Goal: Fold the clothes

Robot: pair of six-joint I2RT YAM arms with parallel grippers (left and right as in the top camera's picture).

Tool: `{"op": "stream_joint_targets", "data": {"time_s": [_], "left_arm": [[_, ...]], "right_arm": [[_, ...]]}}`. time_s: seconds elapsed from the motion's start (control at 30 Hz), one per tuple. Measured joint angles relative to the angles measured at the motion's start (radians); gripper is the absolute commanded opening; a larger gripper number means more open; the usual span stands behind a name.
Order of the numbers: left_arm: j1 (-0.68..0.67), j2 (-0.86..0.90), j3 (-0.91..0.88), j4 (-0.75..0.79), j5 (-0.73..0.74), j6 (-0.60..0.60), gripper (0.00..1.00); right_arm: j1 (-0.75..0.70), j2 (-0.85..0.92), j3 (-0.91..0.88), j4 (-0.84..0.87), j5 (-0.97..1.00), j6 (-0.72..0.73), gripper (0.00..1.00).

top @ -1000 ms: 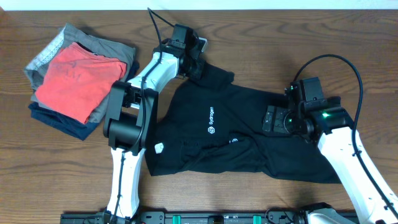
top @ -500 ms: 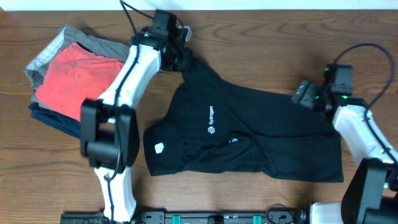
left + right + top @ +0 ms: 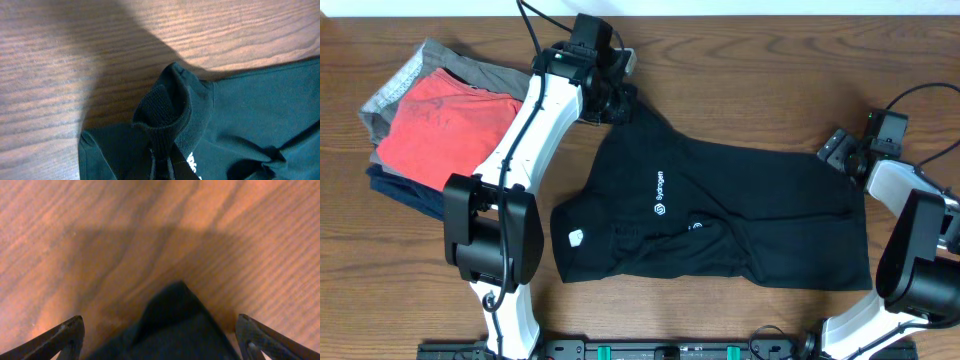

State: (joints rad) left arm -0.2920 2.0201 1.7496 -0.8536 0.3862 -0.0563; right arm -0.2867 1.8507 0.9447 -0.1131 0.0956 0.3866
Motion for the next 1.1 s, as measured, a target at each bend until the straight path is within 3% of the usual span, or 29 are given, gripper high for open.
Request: {"op": "stream_joint_targets", "data": {"time_s": [0.13, 0.23, 0.27, 0.37, 0.63, 0.8, 1.1], "left_arm": [[-0.001, 0.000, 0.000, -0.017, 0.000, 0.000, 0.06], [-0.001, 0.000, 0.000, -0.025, 0.000, 0.000, 0.06], [-0.001, 0.000, 0.000, -0.029, 0.000, 0.000, 0.06], [-0.001, 0.000, 0.000, -0.041, 0.000, 0.000, 0.06], [-0.001, 0.000, 0.000, -0.126, 0.000, 0.000, 0.06], [-0.001, 0.000, 0.000, -0.240, 0.001, 0.000, 0.06], [-0.001, -0.048, -0.001, -0.434, 0.058, 0.008, 0.06]], "right_arm": [[0.000, 0.018, 0.009, 0.009, 0.043, -0.005, 0.82], [0.000, 0.025, 0.011, 0.009, 0.070, -0.011, 0.30], [-0.001, 0.026, 0.011, 0.008, 0.077, -0.010, 0.18], [-0.004, 0.027, 0.012, 0.004, 0.082, -0.008, 0.01], [-0.007, 0.027, 0.024, -0.033, 0.082, -0.003, 0.01], [-0.025, -0.006, 0.027, -0.142, 0.088, -0.003, 0.01], [-0.060, -0.211, 0.008, -0.371, 0.098, -0.027, 0.01]]}}
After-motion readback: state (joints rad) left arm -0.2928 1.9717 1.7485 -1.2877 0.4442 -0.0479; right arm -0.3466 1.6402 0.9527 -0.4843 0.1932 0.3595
